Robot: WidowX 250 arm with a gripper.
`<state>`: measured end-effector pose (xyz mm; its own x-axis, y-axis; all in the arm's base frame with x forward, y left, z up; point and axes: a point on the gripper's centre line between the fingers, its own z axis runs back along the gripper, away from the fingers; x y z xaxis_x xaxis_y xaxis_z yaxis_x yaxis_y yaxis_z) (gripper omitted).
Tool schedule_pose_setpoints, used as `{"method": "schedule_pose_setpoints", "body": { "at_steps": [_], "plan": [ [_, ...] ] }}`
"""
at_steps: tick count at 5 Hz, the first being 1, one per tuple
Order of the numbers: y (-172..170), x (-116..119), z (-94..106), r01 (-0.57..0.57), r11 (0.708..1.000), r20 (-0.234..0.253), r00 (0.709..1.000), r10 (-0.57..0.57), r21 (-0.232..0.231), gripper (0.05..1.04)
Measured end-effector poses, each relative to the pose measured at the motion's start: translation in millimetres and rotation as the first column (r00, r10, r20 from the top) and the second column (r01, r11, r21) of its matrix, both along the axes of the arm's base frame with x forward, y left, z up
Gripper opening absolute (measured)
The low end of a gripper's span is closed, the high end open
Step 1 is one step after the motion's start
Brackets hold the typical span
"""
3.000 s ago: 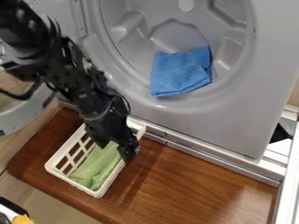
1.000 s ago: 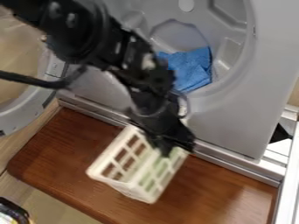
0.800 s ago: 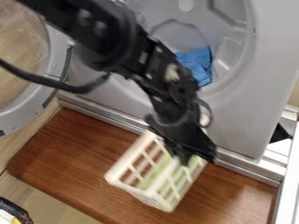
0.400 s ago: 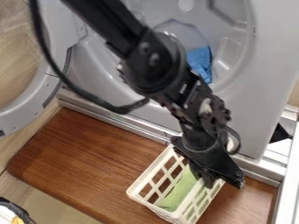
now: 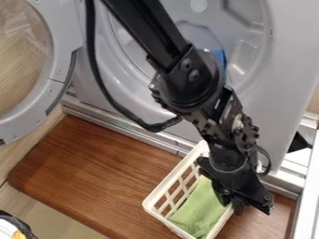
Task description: Move the white basket from left to the right side
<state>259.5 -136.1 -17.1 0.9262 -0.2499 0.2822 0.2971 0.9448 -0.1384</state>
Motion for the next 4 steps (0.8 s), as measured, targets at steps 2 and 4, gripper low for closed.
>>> {"method": "schedule_pose_setpoints", "body": {
  "at_steps": [2,4],
  "plan": [
    [-2.0,0.4,0.1,0.018,1.0,-0.007,1.0,-0.018,-0.006,0.925],
    [-6.2,-2.7,2.5,0.05,0.998,-0.005,0.999,-0.051,-0.032,1.004]
  ]
}}
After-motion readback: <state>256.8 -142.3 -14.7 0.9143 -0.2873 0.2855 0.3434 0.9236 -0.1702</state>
